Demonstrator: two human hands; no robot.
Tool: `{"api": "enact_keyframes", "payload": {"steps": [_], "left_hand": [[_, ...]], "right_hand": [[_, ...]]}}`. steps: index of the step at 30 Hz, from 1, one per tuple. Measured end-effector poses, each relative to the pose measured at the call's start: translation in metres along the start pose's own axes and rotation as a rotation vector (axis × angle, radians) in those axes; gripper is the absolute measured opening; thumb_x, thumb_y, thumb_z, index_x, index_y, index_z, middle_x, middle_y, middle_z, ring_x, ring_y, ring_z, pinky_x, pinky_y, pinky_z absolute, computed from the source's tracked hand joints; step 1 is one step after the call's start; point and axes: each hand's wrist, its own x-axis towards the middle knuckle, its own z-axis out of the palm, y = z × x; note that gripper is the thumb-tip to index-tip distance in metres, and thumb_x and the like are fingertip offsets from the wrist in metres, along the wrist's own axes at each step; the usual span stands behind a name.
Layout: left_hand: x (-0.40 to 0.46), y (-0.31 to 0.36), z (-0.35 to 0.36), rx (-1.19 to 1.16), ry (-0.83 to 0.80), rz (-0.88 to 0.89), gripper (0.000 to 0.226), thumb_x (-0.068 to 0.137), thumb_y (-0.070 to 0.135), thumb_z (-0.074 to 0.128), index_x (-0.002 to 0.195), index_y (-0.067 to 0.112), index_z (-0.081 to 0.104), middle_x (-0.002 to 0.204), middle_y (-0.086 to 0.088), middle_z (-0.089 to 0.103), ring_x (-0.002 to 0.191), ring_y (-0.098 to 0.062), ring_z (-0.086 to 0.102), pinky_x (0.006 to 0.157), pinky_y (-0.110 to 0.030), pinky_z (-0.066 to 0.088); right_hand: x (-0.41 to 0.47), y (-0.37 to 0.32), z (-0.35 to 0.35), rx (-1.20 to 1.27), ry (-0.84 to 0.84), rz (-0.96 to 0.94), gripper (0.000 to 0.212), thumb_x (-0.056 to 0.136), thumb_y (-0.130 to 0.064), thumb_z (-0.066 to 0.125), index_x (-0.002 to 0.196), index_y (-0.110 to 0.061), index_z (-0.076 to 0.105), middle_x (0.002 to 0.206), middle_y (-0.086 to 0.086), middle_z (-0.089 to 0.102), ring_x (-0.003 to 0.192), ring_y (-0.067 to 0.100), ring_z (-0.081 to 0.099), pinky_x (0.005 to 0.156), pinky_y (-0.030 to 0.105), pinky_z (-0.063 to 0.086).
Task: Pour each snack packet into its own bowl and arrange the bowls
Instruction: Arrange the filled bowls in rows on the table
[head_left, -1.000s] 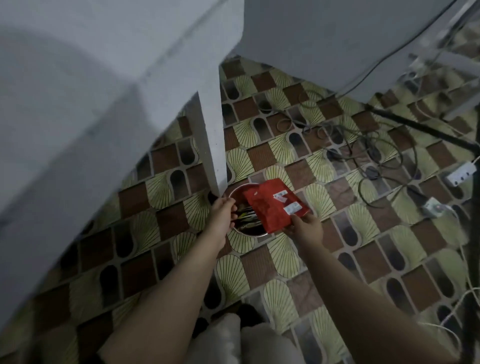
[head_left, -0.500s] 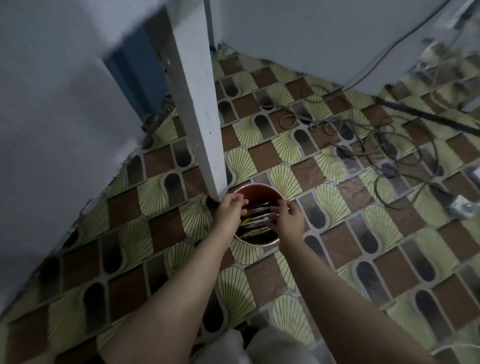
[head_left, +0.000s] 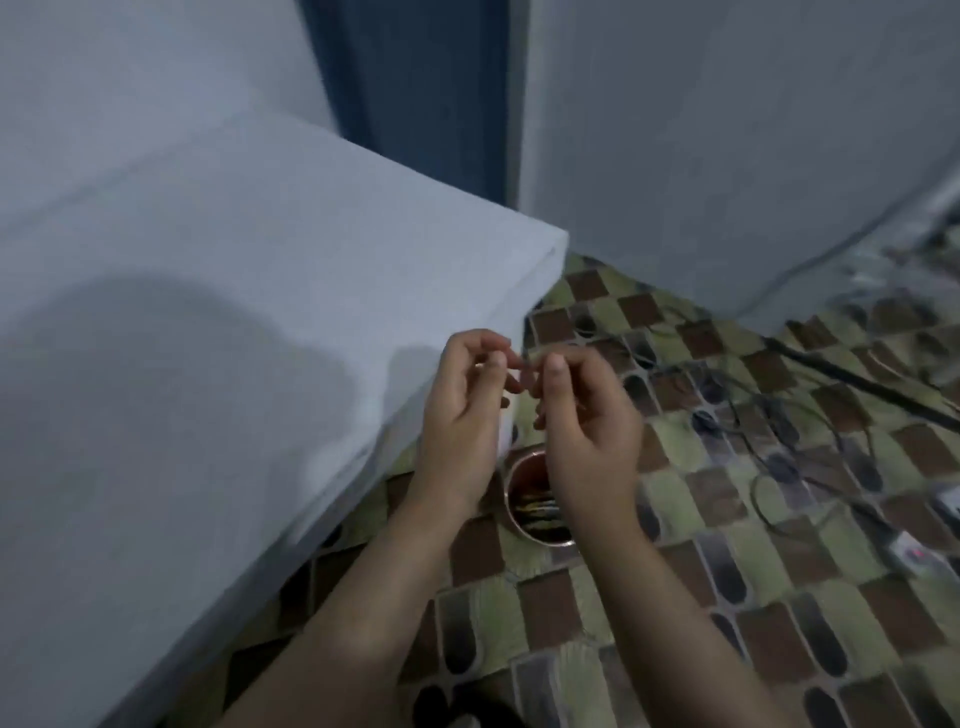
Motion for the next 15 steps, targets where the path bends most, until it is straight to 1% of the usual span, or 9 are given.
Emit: {"api": "enact_keyframes", "payload": {"steps": [1,2,4,5,7,9,11,14,15], "left_hand": [[-0.003,0.019,-0.015,0.018,0.035,0.026,0.011,0.101,0.015,0.046,0.102,0.021,0.055,0.092,0.007,0.063,0.087,-0.015,0.063,0.08,-0.032,0.053],[-0.009,0.037,-0.032,0.045,0.073,0.048,0.011,0.101,0.016,0.046,0.102,0.023,0.054,0.091,0.012,0.063,0.086,-0.014,0.063,0.079,-0.032,0.052],[-0.023,0.07,-0.07,0.101,0.183,0.096,0.009,0.098,0.02,0.046,0.101,0.023,0.053,0.089,0.016,0.063,0.085,-0.013,0.063,0.078,-0.032,0.051],[-0.036,0.087,-0.097,0.133,0.266,0.124,0.009,0.096,0.022,0.046,0.101,0.023,0.053,0.089,0.016,0.063,0.084,-0.013,0.063,0.077,-0.031,0.051],[-0.057,0.111,-0.139,0.178,0.385,0.153,0.008,0.096,0.021,0.047,0.101,0.021,0.054,0.088,0.015,0.063,0.081,-0.012,0.062,0.077,-0.03,0.049],[-0.088,0.134,-0.188,0.236,0.543,0.192,0.011,0.098,0.011,0.047,0.102,0.019,0.053,0.088,0.01,0.063,0.08,-0.012,0.062,0.076,-0.029,0.049],[-0.124,0.151,-0.233,0.275,0.704,0.216,0.018,0.098,0.004,0.046,0.1,0.02,0.053,0.089,0.008,0.062,0.079,-0.01,0.06,0.075,-0.026,0.048],[-0.187,0.167,-0.292,0.298,0.963,0.225,0.021,0.097,0.005,0.047,0.096,0.024,0.054,0.092,0.011,0.061,0.079,-0.007,0.059,0.068,-0.023,0.047],[-0.208,0.17,-0.309,0.308,1.038,0.227,0.022,0.096,0.005,0.048,0.094,0.026,0.054,0.094,0.011,0.061,0.081,-0.007,0.059,0.069,-0.024,0.047]], "right_hand": [[0.003,-0.022,0.01,0.017,-0.051,-0.047,0.015,0.1,-0.012,0.052,0.091,-0.011,0.065,0.078,-0.009,0.062,0.069,0.003,0.058,0.063,0.014,0.043],[0.004,-0.043,0.021,0.033,-0.096,-0.087,0.014,0.098,-0.011,0.054,0.091,-0.008,0.066,0.078,-0.007,0.063,0.07,0.004,0.059,0.064,0.013,0.043],[0.004,-0.082,0.046,0.082,-0.187,-0.161,0.014,0.097,-0.011,0.057,0.088,-0.008,0.067,0.079,-0.006,0.066,0.073,0.007,0.061,0.064,0.016,0.045],[-0.001,-0.103,0.066,0.119,-0.262,-0.19,0.013,0.097,-0.012,0.057,0.087,-0.01,0.067,0.079,-0.006,0.066,0.073,0.009,0.062,0.063,0.018,0.046],[-0.012,-0.133,0.096,0.16,-0.386,-0.228,0.014,0.096,-0.015,0.06,0.084,-0.014,0.066,0.077,-0.008,0.066,0.072,0.011,0.06,0.061,0.02,0.046],[-0.033,-0.165,0.136,0.212,-0.538,-0.265,0.014,0.095,-0.019,0.063,0.08,-0.018,0.065,0.074,-0.007,0.065,0.07,0.012,0.059,0.058,0.018,0.044],[-0.062,-0.192,0.174,0.243,-0.665,-0.31,0.016,0.093,-0.023,0.064,0.078,-0.021,0.062,0.071,-0.009,0.063,0.069,0.012,0.057,0.056,0.014,0.041],[-0.118,-0.231,0.226,0.34,-0.808,-0.406,0.017,0.093,-0.022,0.065,0.078,-0.018,0.058,0.067,-0.013,0.057,0.065,0.009,0.055,0.055,0.013,0.037],[-0.138,-0.243,0.242,0.362,-0.853,-0.423,0.018,0.093,-0.022,0.065,0.078,-0.017,0.057,0.067,-0.013,0.056,0.065,0.008,0.054,0.055,0.013,0.037]]}}
